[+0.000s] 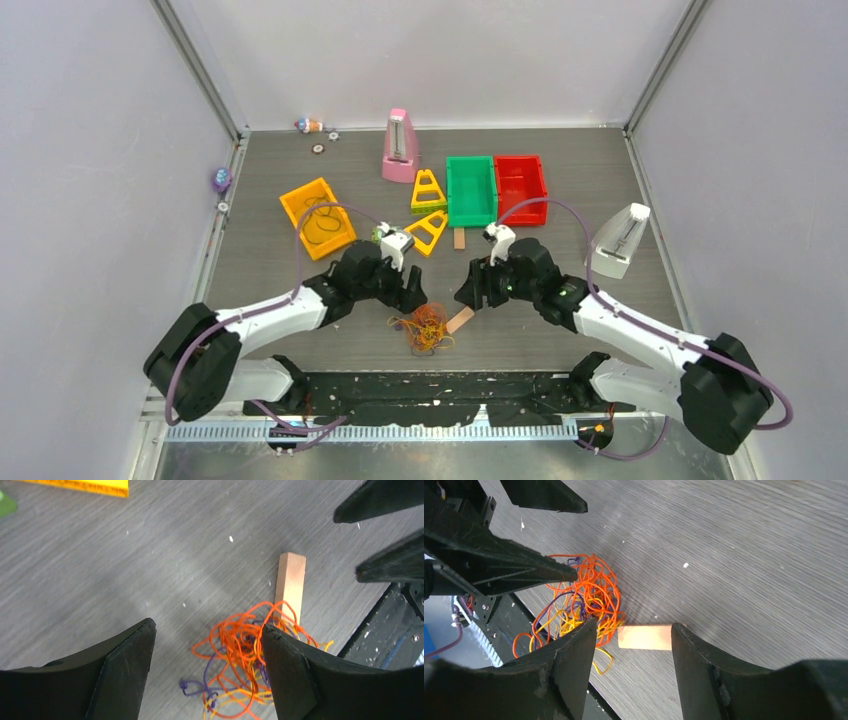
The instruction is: Untangle the cables
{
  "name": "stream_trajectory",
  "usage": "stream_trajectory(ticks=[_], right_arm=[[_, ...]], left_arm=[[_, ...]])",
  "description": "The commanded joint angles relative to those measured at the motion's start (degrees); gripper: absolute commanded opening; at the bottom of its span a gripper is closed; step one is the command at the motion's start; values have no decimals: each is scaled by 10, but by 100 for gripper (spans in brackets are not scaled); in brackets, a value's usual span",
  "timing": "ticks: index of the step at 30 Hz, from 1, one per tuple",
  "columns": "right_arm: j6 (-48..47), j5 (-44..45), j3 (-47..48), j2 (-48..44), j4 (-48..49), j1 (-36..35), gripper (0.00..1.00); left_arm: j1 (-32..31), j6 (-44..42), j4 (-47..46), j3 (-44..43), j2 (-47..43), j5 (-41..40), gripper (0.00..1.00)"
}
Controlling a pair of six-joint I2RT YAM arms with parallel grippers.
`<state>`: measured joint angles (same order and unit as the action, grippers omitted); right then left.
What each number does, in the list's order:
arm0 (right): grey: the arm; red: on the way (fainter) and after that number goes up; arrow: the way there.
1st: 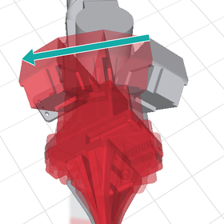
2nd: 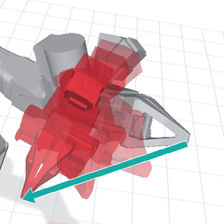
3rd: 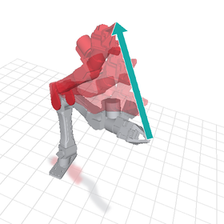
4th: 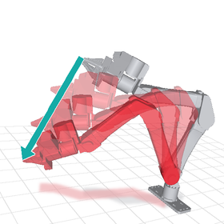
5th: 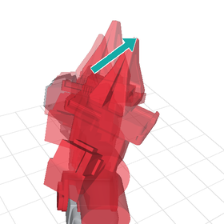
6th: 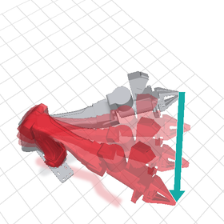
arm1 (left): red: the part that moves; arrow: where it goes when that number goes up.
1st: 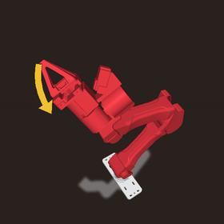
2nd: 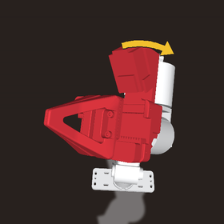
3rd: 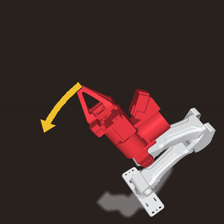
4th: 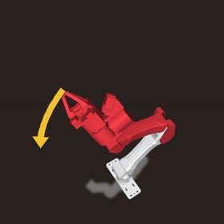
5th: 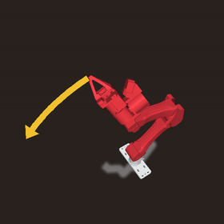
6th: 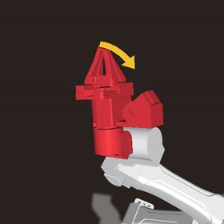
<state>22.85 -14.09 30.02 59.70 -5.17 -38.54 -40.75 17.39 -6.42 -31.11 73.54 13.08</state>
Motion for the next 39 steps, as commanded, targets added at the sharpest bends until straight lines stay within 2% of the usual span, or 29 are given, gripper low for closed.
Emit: stream_trajectory(ticks=[1, 6, 11, 13, 14, 16, 25, 27, 32, 35, 39], right_arm=[[12, -50, 5, 58, 109, -18, 61], [20, -51, 29, 134, 137, -46, 55], [27, -46, 55, 206, 152, -71, 44], [31, -48, 59, 222, 162, -78, 35], [33, -48, 62, 227, 164, -81, 23], [38, -47, 62, 220, 169, -85, 8], [41, -5, 45, 80, 145, -88, 5], [42, -4, 51, 67, 132, -88, 5], [41, 54, 66, 10, 71, -88, 5], [40, 163, 85, -62, 14, -88, 5], [26, 263, 124, -147, -70, -88, 5]], left_arm=[[1, 24, -31, 46, -71, 6, 80], [1, 33, -22, 80, -150, -29, 82], [1, 44, -19, 104, -174, -23, 82], [1, 45, -19, 105, -161, -12, 82], [1, 44, -18, 104, -152, -6, 82], [0, 41, -17, 97, -123, 6, 82], [0, 32, 7, 23, 15, 72, 83], [0, 31, 18, 2, 52, 87, 77], [0, 19, 100, -53, 126, 63, 39], [0, 19, 109, -52, 120, 40, 32], [0, 25, 116, -42, 97, -12, 25]])
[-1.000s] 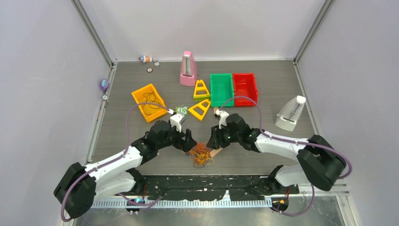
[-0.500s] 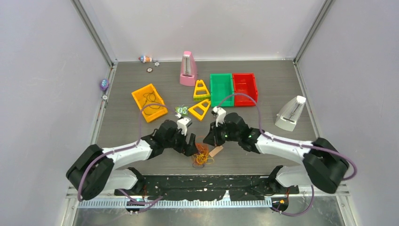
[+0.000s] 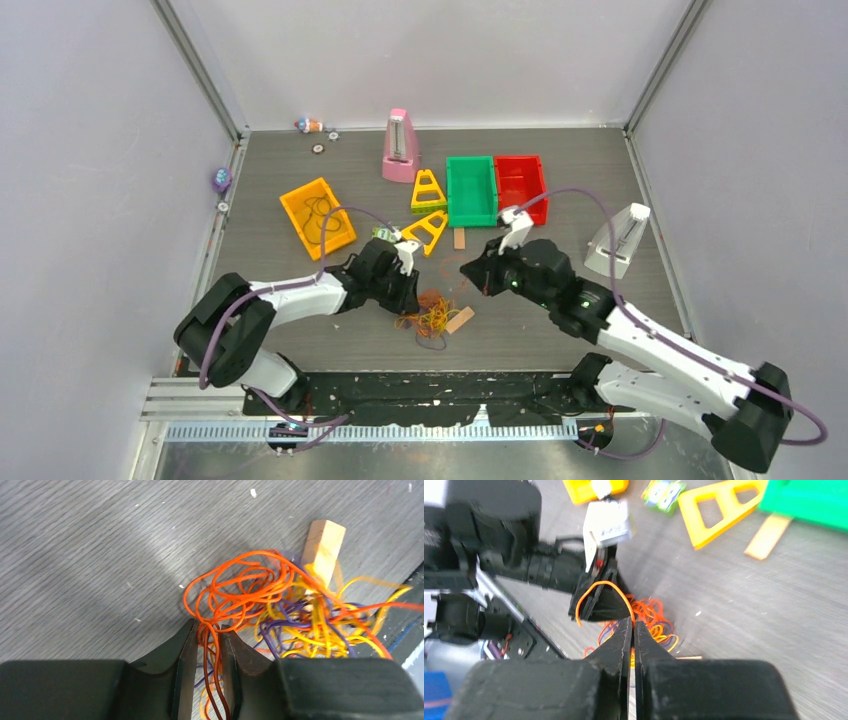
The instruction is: Untangle the cables
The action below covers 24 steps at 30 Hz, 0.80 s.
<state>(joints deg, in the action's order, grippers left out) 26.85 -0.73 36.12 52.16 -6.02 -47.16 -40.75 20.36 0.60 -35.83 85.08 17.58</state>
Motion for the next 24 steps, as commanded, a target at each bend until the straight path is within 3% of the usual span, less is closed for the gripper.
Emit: stream_trajectory(ticks=[1, 5, 10, 15, 22, 24], right_arm=[[-16, 146, 71, -84, -74, -1, 5], [-34, 250, 124, -140, -146, -1, 5], [-55, 370, 202, -164, -251, 0, 5], [-33, 562, 241, -175, -339, 1, 5], [33, 720, 265, -179, -454, 5, 5], [41, 723, 280, -174, -481, 7, 5]], left_arm=[[-1, -4, 49, 5, -22, -71, 22], [0, 1, 62, 10, -40, -115, 0], [1, 18, 62, 38, -101, -206, 0], [21, 55, 45, 88, -194, -281, 0], [39, 105, 46, 139, -308, -406, 0], [39, 110, 41, 154, -339, -420, 0]])
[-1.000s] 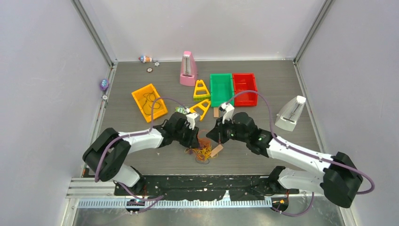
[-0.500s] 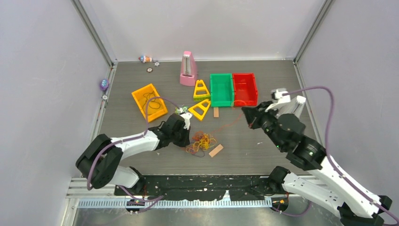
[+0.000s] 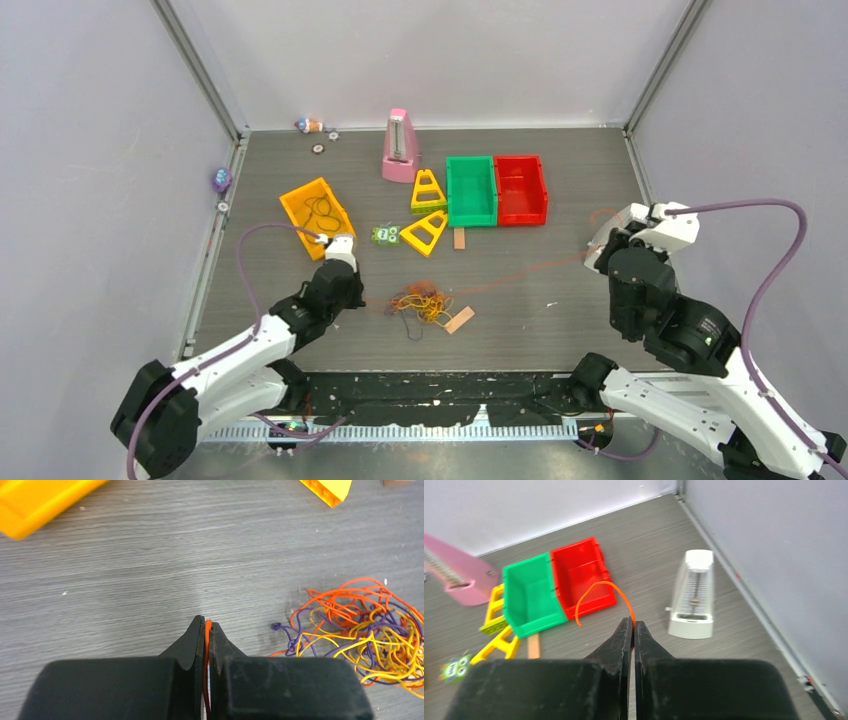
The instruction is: Untangle the cables
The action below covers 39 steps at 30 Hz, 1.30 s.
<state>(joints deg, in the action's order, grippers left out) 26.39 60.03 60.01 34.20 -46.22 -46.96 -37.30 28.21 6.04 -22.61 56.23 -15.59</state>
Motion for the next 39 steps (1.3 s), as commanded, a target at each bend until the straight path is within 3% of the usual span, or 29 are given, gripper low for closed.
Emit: stream_trajectory(ticks=[1, 5, 7, 8, 10, 12, 15, 19, 25, 32, 39], right_arm=[[24, 98, 44, 9, -73, 5, 5], [-23, -64, 4, 22, -39, 5, 6], [-27, -146, -20, 39, -37, 5, 17], [-30, -203, -27, 55, -37, 5, 38], [-40, -279, -42, 86, -37, 6, 73], [-65, -370, -55, 113, -23, 6, 85], [-118, -517, -74, 142, 27, 5, 89], [-152, -627, -99, 191, 102, 4, 92], [-165, -649, -107, 293, 178, -1, 97], [-222, -642, -127, 356, 247, -18, 98], [-256, -636, -112, 436, 244, -21, 83]], left_arm=[[4, 24, -32, 31, -65, -78, 0], [5, -25, -73, 48, -92, 16, 0], [5, -28, -78, 48, -93, 31, 2], [5, -39, -86, 48, -90, 54, 12], [5, -56, -110, 51, -83, 115, 46], [4, -62, -141, 57, -74, 172, 65], [3, -64, -170, 56, -49, 239, 79], [0, -66, -181, 37, 8, 298, 88], [-19, -81, -144, -24, 114, 332, 89], [-33, -93, -119, -52, 151, 324, 89], [-34, -97, -104, -65, 168, 320, 87]])
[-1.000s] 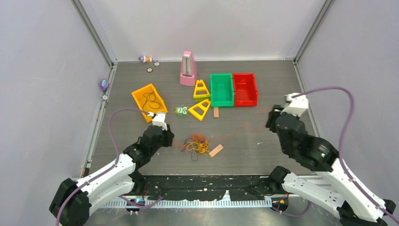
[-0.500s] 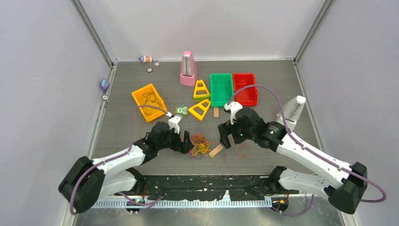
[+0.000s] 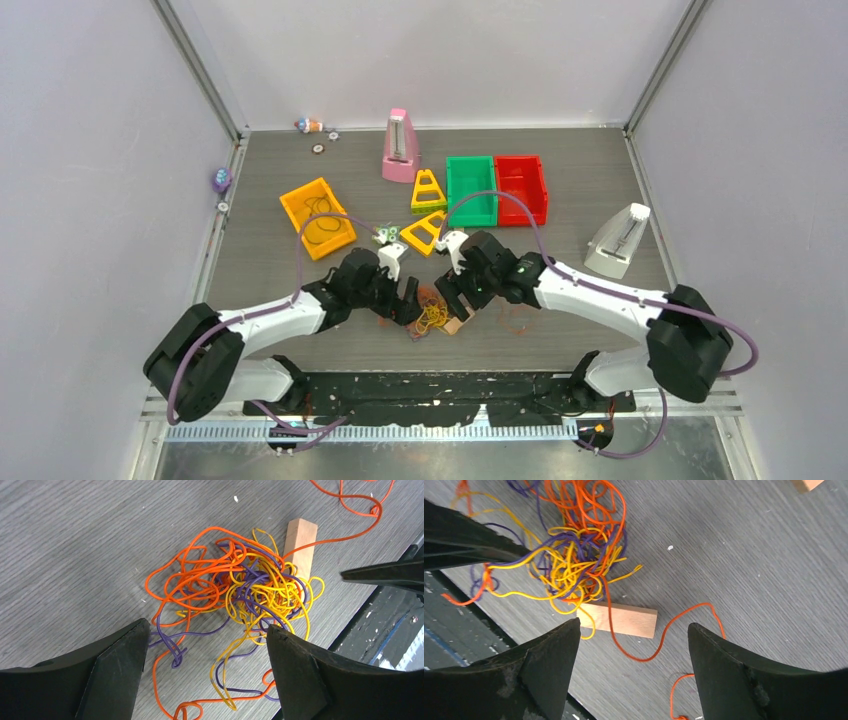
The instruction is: Untangle the cables
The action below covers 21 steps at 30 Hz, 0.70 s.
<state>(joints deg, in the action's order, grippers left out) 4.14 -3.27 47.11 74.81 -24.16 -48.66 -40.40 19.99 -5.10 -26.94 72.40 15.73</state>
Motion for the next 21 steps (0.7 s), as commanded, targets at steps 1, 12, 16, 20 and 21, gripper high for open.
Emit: stream_trajectory(ticks=[1, 12, 16, 20, 21], right_arm=[[-34, -5, 16, 40, 25, -6, 82], [8, 11, 15, -6, 54, -13, 6], [67, 2, -69, -90, 142, -13, 6], [102, 8, -105, -157, 166, -13, 6], [101, 4, -101, -163, 156, -13, 5]], left_arm=[[-4, -14, 9, -22, 8, 6, 87], [-3, -16, 9, -27, 16, 2, 85], [-3, -19, 14, -24, 9, 1, 85], [-5, -16, -17, -10, -4, 12, 89], [-7, -17, -18, -11, -2, 13, 90]])
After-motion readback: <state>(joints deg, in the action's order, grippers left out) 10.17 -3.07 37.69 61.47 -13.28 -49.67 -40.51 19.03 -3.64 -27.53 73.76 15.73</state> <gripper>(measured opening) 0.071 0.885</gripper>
